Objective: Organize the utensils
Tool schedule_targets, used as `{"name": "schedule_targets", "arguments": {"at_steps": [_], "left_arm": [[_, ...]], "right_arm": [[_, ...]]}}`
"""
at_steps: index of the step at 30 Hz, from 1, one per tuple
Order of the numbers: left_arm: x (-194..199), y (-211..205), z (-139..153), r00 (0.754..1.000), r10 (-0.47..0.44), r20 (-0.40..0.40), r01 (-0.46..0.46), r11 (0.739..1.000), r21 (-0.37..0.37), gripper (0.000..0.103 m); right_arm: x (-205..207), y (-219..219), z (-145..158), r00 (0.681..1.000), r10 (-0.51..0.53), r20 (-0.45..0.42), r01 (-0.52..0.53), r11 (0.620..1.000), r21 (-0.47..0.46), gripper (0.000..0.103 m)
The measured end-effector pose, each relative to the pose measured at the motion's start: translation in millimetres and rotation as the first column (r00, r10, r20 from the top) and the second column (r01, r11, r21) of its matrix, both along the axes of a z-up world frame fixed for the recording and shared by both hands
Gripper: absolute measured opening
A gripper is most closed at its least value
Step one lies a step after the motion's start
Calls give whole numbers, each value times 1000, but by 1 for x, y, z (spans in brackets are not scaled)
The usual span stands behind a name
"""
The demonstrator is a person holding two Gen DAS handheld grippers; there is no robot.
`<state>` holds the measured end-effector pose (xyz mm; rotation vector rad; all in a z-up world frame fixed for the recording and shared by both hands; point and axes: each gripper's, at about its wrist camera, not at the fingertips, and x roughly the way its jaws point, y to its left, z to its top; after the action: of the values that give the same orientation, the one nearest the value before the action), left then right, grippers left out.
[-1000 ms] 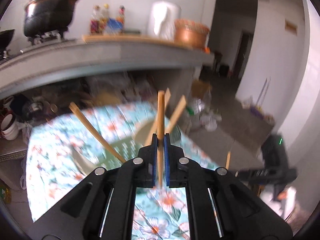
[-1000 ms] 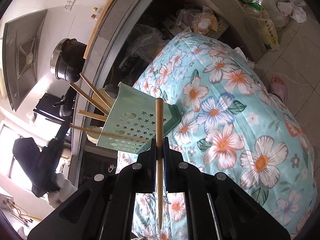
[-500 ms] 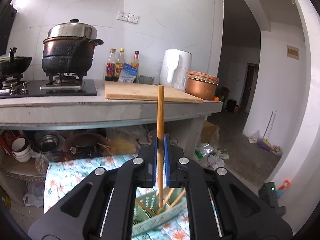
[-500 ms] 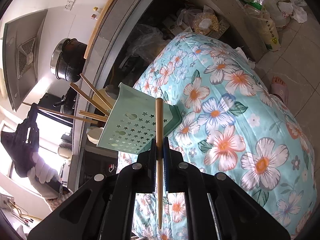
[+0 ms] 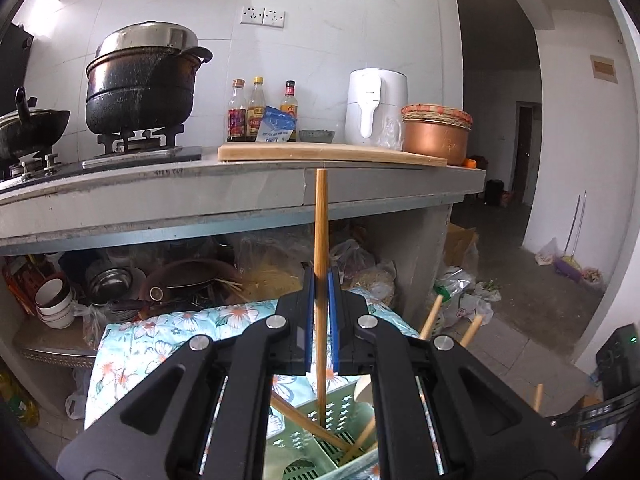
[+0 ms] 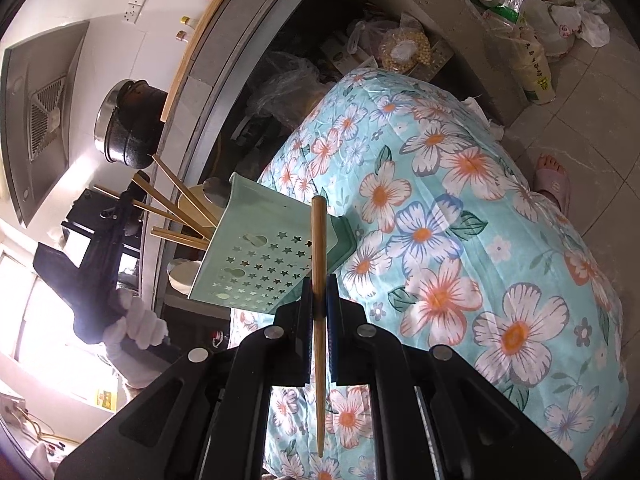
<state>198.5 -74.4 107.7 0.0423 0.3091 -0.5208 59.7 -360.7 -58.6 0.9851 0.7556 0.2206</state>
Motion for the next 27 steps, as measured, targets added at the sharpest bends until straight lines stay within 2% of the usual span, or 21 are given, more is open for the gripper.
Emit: {"name": "schedule_targets", "arguments": {"at_steps": [8, 13, 17, 22, 27], "left_arm": [[1, 11, -10, 1000, -9, -2, 9, 999, -54, 6], [-8, 21, -5, 1000, -12, 13, 13, 997, -71, 16], [-20, 33, 2, 999, -12, 33, 15, 995, -99, 24], [-39, 50, 8, 999, -18, 47, 23, 992, -127, 35], [-60, 72, 3, 998, -54, -13, 52, 988, -147, 56]], "right_arm": [[4, 5, 8, 1000, 10, 10, -9, 999, -32, 7], [5, 15, 29, 998, 31, 51, -26, 995, -97, 7], [5, 25, 57, 993, 55, 107, -35, 984, -174, 7], [7, 38, 110, 973, 97, 210, -34, 958, -285, 7], [15, 56, 177, 923, 163, 348, -9, 914, -406, 6]]}}
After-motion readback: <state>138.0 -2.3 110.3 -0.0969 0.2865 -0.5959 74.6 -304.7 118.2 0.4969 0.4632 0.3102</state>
